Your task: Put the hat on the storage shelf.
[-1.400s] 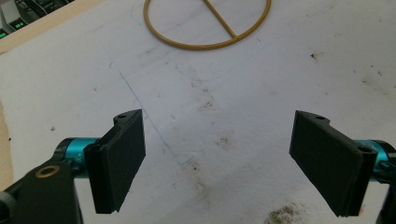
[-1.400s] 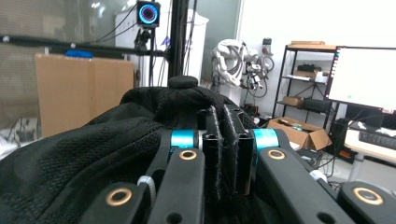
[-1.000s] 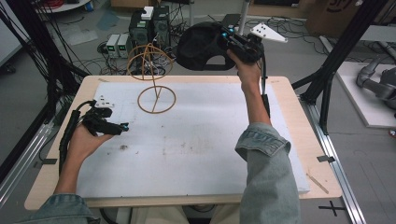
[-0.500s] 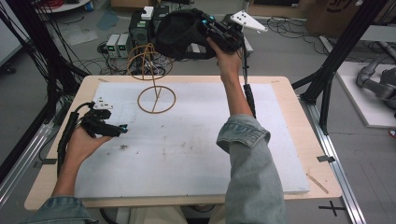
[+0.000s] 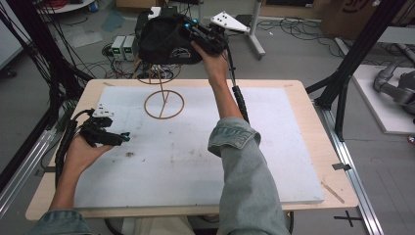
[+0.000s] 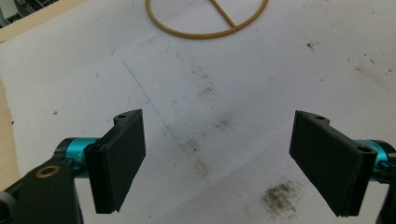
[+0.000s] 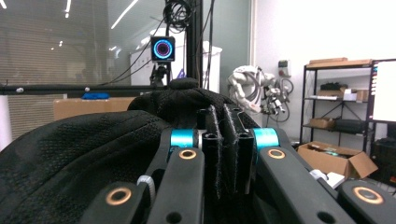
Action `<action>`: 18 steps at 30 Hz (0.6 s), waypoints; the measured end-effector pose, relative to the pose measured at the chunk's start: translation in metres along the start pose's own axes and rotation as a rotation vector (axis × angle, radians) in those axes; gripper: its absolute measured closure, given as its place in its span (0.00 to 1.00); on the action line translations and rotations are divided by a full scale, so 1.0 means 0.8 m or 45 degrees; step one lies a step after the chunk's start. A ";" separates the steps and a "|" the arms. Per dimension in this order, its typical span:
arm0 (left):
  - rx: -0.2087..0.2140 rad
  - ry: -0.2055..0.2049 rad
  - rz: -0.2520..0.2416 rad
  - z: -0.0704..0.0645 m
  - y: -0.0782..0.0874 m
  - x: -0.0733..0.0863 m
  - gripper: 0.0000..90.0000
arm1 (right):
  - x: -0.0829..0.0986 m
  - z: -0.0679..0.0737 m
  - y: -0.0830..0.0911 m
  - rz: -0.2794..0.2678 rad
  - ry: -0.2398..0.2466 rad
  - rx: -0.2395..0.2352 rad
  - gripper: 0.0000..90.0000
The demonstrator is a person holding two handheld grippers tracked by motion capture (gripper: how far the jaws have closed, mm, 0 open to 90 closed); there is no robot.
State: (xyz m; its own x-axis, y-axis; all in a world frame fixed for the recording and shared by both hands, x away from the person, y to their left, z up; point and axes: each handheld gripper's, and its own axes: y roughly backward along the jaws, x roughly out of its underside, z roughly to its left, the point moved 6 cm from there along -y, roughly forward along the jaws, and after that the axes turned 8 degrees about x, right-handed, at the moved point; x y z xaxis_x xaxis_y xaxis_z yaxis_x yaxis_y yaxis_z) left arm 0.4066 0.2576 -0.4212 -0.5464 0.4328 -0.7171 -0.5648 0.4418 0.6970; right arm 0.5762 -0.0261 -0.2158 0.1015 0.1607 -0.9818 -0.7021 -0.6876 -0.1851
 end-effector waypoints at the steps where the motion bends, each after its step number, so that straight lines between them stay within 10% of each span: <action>1: -0.002 0.000 0.004 0.000 0.001 0.001 0.21 | 0.002 0.002 -0.002 -0.001 -0.006 -0.007 0.97; 18: 0.012 -0.008 0.005 -0.004 -0.001 -0.001 0.21 | 0.028 0.032 -0.021 0.078 0.060 -0.080 0.96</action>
State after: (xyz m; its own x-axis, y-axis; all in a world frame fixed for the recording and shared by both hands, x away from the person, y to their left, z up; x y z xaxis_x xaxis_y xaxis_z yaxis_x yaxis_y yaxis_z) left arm 0.4054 0.2543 -0.4216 -0.5448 0.4392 -0.7144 -0.5567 0.4477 0.6998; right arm 0.5724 0.0072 -0.2339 0.0936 0.0844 -0.9920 -0.6624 -0.7386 -0.1254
